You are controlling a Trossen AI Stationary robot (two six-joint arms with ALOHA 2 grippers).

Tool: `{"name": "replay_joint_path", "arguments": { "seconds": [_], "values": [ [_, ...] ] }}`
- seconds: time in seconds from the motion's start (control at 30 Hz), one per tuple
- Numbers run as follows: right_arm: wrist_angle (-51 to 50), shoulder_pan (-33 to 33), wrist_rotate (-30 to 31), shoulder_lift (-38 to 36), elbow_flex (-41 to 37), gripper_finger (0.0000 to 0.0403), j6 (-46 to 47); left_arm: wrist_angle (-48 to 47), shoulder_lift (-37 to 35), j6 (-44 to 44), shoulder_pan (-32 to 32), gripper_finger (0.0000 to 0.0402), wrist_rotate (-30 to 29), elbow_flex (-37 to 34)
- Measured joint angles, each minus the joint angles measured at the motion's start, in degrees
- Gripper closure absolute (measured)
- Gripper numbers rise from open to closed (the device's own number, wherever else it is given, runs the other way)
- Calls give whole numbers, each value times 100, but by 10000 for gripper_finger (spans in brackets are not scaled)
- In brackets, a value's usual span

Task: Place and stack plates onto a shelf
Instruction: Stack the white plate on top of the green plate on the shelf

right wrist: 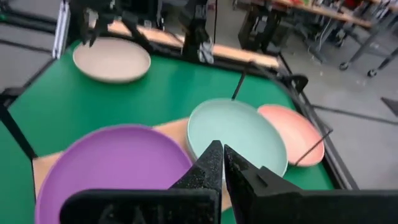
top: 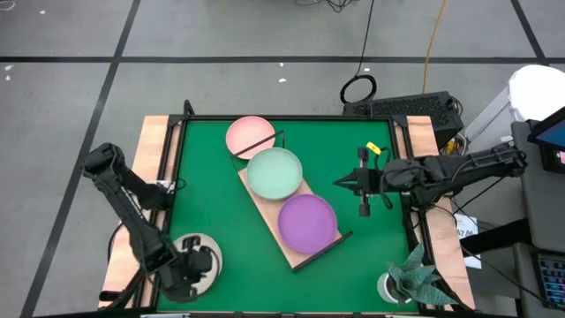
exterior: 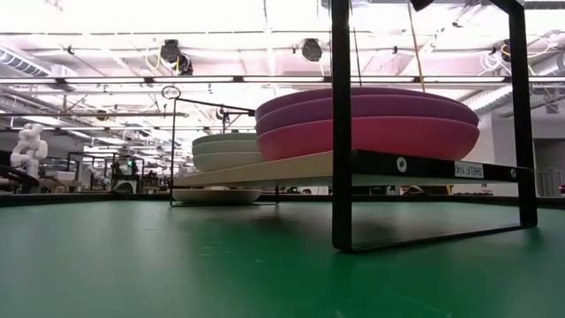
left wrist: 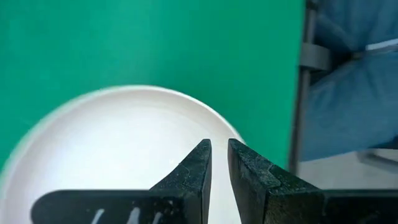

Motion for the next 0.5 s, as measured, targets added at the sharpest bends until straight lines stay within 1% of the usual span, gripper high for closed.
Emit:
{"name": "replay_joint_path", "arguments": {
  "seconds": [0.1, 0.23, 0.37, 0.5],
  "values": [
    [167, 0, 4, -42, 0, 403, -107, 149, 0, -384, -281, 336, -186, 0],
    [337, -4, 4, -58, 0, 403, -224, 310, 102, -624, -541, 310, -600, 2],
    [343, -4, 8, -58, 0, 403, -251, 358, 374, -1002, -710, 270, -628, 2],
    [343, -7, 12, -58, 0, 403, -385, 679, 702, -1064, -857, 221, -607, 2]
  ]
}}
